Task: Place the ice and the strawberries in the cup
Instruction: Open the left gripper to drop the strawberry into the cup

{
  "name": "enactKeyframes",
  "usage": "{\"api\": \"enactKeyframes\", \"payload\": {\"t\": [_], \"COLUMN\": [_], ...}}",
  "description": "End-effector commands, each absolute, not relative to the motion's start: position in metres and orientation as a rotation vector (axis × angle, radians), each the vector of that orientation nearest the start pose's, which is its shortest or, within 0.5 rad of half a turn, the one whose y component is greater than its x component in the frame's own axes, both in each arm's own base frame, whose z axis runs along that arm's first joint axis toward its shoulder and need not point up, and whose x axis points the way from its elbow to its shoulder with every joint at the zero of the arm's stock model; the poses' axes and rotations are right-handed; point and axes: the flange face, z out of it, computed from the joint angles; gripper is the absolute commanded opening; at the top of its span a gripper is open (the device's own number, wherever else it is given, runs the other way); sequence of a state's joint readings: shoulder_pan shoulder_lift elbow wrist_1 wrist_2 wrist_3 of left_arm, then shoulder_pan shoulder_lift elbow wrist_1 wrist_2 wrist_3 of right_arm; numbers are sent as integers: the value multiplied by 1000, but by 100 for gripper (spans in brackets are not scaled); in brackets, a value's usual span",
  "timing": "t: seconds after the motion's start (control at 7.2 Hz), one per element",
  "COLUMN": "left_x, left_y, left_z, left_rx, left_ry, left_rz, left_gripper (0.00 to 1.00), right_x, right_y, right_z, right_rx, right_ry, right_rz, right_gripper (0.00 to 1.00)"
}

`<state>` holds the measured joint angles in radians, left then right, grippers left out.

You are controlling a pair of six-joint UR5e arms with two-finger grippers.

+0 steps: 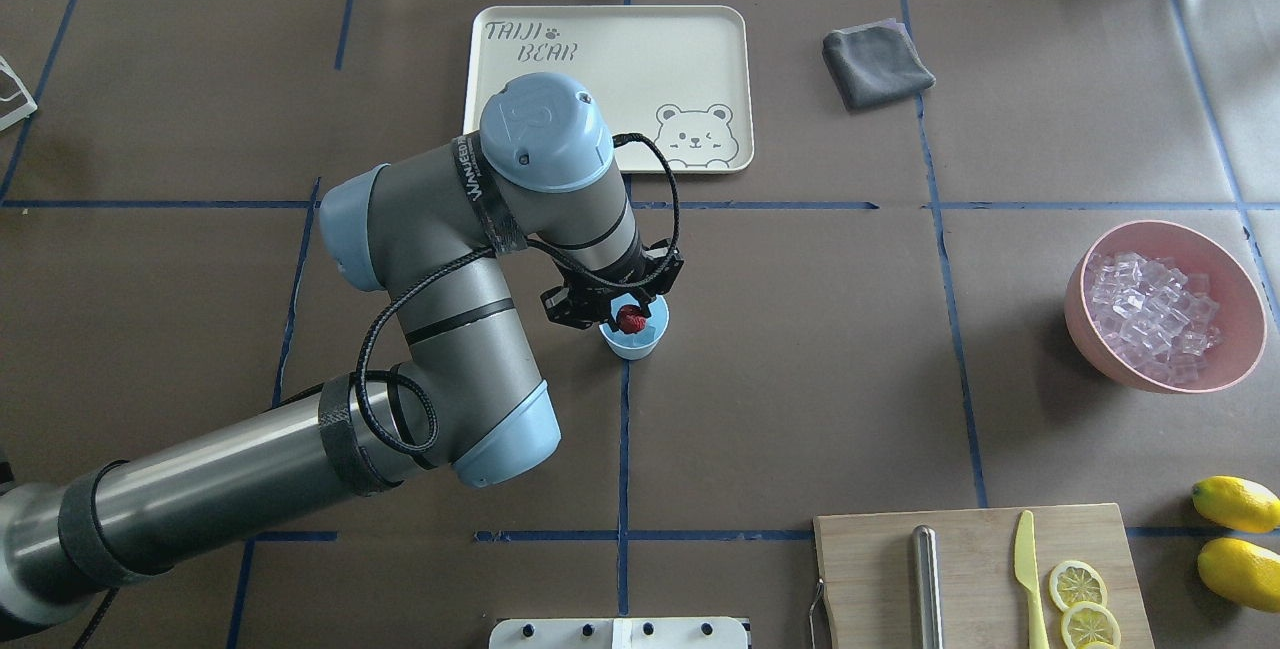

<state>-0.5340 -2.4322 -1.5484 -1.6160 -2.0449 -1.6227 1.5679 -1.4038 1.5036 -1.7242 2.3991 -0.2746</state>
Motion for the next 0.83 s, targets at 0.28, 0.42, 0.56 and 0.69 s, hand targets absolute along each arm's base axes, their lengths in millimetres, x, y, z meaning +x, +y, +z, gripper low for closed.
{"api": "enactKeyframes", "payload": {"t": [0.28,0.42,0.56,0.69], "left_x": [561,551,537,521], "left_y": [-452,-460,-474,-480], "left_z": [125,124,132,150], "left_rx": [-207,-190,-182,-172], "left_ry": [964,967,962,947], "left_rz": [-336,-315,-305,-267], "left_gripper": [100,100,100,100], "right_x": [59,61,65,68], "right_y": [-551,-543,-541,-539], "right_z": [623,633,637,639], "right_rx": [48,33,29,31], "right_ry": [-831,-835,-835,-835], "right_rz": [-231,-222,-212,-207], "right_gripper": [100,100,100,100]}}
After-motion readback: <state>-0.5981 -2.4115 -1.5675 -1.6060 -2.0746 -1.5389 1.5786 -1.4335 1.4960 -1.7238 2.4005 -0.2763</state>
